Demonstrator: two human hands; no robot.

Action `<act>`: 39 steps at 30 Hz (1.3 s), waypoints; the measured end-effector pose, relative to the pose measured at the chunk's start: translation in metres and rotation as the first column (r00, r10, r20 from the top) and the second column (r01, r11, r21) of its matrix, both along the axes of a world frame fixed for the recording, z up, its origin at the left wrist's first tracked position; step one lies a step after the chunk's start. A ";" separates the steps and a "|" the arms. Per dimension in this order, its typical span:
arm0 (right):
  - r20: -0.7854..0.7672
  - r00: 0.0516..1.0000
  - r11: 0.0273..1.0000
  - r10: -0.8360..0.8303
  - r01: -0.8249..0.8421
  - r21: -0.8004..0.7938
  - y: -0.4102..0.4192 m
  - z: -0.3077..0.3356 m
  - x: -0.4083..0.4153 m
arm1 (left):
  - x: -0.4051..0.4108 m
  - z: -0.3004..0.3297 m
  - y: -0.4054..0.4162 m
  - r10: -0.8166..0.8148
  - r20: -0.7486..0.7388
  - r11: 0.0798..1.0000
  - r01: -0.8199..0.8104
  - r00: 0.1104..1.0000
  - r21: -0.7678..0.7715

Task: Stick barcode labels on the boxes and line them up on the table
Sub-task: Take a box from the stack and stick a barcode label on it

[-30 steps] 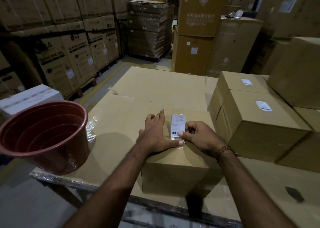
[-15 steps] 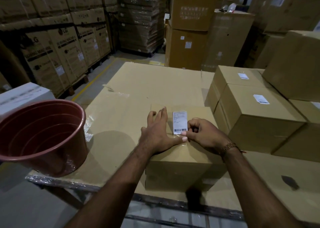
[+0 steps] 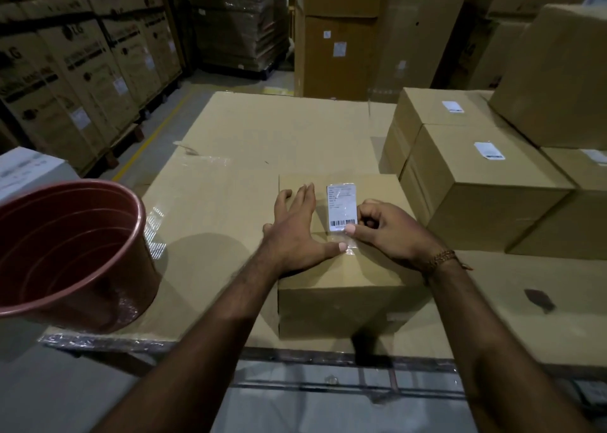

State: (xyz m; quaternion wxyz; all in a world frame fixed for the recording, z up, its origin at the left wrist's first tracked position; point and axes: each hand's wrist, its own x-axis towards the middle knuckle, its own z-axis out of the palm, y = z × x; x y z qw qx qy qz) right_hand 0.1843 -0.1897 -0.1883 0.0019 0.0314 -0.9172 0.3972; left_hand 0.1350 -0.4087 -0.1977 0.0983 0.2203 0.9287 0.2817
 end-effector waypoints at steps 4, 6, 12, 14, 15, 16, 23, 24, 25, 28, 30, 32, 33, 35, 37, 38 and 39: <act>0.003 1.000 0.999 0.018 -0.018 -0.032 0.002 -0.001 0.000 | 0.003 0.003 0.000 0.008 -0.003 1.000 -0.008 1.000 0.003; -0.008 1.000 0.998 0.026 -0.026 -0.055 0.004 -0.001 0.000 | 0.005 0.005 -0.001 0.004 -0.002 1.000 -0.004 1.000 -0.005; 0.012 1.000 0.984 0.009 -0.007 -0.178 0.002 -0.002 0.000 | 0.004 0.008 -0.004 -0.003 0.069 1.000 0.001 0.998 0.031; 0.044 0.999 0.956 -0.012 0.025 -0.293 0.002 -0.002 -0.001 | 0.005 0.009 -0.003 0.001 0.087 0.999 -0.005 0.996 0.042; 0.049 0.999 0.943 -0.012 0.027 -0.331 0.002 -0.001 -0.001 | 0.005 0.009 -0.003 0.001 0.093 0.999 -0.005 0.996 0.043; 0.047 0.999 0.934 -0.005 0.021 -0.356 0.003 0.000 0.000 | 0.004 0.009 -0.002 0.001 0.100 0.999 -0.006 0.995 0.044; 0.027 1.000 0.886 -0.003 0.015 -0.463 0.003 0.002 0.002 | 0.002 0.010 -0.001 0.005 0.126 0.999 -0.011 0.992 0.046; 0.029 1.000 0.878 -0.007 0.020 -0.478 0.002 0.003 0.002 | 0.002 0.010 -0.001 0.003 0.131 0.999 -0.009 0.991 0.045; 0.028 1.000 0.870 -0.011 0.023 -0.493 0.000 0.003 0.003 | 0.003 0.012 -0.001 -0.002 0.134 0.999 -0.003 0.991 0.036; 0.036 0.999 0.847 -0.016 0.033 -0.531 -0.003 0.002 0.004 | 0.006 0.020 0.000 0.005 0.139 1.000 -0.008 0.990 0.019; 0.048 0.999 0.841 -0.002 0.028 -0.541 -0.003 0.004 0.006 | 0.006 0.024 0.001 0.072 0.133 0.990 -0.087 0.989 0.113; 0.030 0.999 0.857 0.012 0.005 -0.516 -0.001 0.004 0.006 | 0.005 0.022 0.001 0.170 0.095 0.946 -0.189 0.981 0.262; 0.024 1.000 0.863 0.014 0.000 -0.505 -0.001 0.005 0.006 | 0.005 0.019 0.001 0.213 0.103 0.906 -0.236 0.972 0.352; 0.008 1.000 0.875 0.024 -0.017 -0.483 0.000 0.008 0.008 | 0.009 0.014 0.000 0.255 0.152 0.822 -0.297 0.955 0.486; -0.009 0.999 0.881 0.039 -0.039 -0.472 0.000 0.011 0.010 | 0.019 0.018 0.000 0.285 0.158 0.782 -0.325 0.945 0.532; -0.014 0.999 0.877 0.052 -0.053 -0.478 -0.002 0.013 0.011 | 0.024 0.021 0.000 0.290 0.150 0.774 -0.324 0.945 0.544; -0.020 0.997 0.869 0.068 -0.069 -0.489 -0.004 0.016 0.013 | 0.029 0.024 -0.001 0.287 0.141 0.768 -0.316 0.947 0.557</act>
